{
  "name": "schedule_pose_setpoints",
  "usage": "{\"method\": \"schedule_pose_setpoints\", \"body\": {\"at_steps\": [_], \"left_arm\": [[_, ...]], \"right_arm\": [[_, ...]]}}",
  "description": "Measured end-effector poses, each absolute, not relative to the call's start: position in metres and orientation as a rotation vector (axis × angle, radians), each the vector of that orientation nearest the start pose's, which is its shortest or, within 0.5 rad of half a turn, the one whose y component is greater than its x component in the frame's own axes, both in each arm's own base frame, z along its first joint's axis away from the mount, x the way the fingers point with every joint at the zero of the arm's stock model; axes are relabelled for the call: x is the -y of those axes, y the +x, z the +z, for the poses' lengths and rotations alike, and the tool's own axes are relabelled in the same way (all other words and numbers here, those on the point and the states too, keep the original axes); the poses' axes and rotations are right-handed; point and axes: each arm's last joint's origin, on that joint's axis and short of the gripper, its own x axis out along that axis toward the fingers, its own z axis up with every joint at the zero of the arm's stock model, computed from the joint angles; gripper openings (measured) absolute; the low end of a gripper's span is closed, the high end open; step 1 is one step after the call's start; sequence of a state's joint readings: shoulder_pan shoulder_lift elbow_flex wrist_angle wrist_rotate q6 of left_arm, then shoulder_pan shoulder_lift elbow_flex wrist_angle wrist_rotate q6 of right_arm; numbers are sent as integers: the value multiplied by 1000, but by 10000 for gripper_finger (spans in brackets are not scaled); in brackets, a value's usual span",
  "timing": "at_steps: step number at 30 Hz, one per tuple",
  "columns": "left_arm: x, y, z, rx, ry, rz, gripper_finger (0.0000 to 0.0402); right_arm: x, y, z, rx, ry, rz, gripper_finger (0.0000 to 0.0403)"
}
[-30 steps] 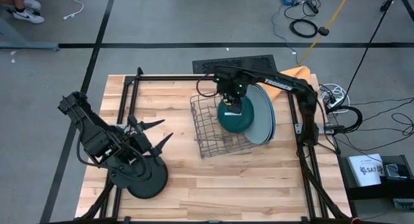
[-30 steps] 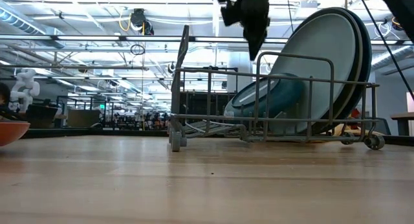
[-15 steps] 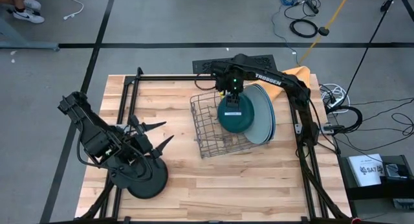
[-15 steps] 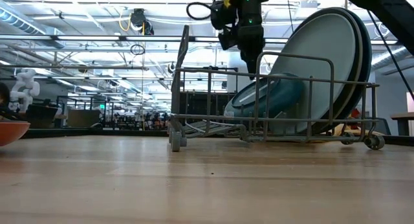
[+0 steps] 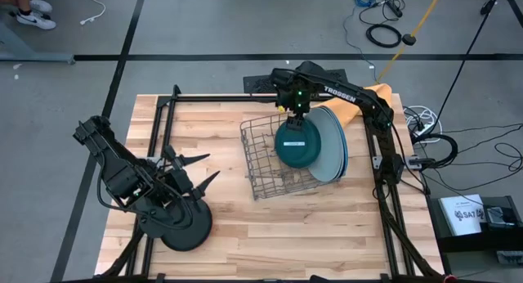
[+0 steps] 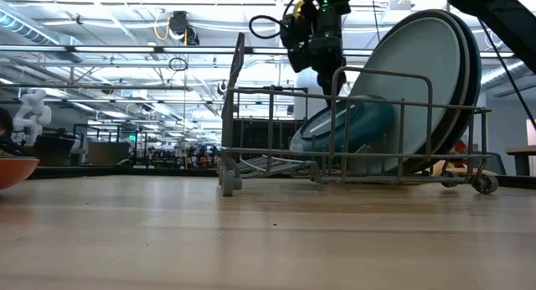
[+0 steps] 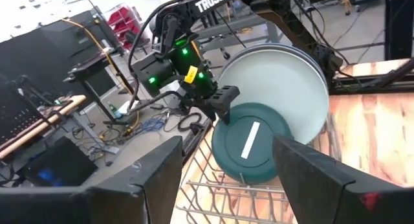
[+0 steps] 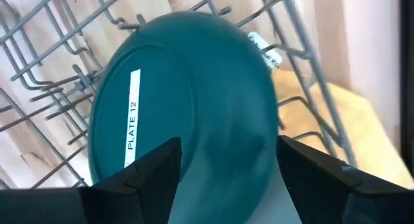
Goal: Sort dishes
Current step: Put the dark green plate into the green dish rack
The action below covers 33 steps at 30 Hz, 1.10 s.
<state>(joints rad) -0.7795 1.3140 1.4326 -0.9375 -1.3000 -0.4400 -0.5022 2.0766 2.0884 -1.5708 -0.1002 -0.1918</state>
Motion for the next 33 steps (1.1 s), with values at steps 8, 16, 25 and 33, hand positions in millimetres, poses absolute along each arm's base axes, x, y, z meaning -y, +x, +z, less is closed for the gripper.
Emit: {"method": "schedule_pose_setpoints", "body": {"at_steps": [8,16,25,33], "left_arm": [[150,191,392,-305,285,546,240],[150,191,392,-306,285,546,240],[149,191,391,-317,285,536,240],[149,191,391,-317,275,536,240]], "right_arm": [[187,341,275,-1601,377,-166,247],[175,345,270,-1575,491,-51,247],[157,353,270,-1605,411,-48,247],[163,351,270,-1638,348,-138,247]]}}
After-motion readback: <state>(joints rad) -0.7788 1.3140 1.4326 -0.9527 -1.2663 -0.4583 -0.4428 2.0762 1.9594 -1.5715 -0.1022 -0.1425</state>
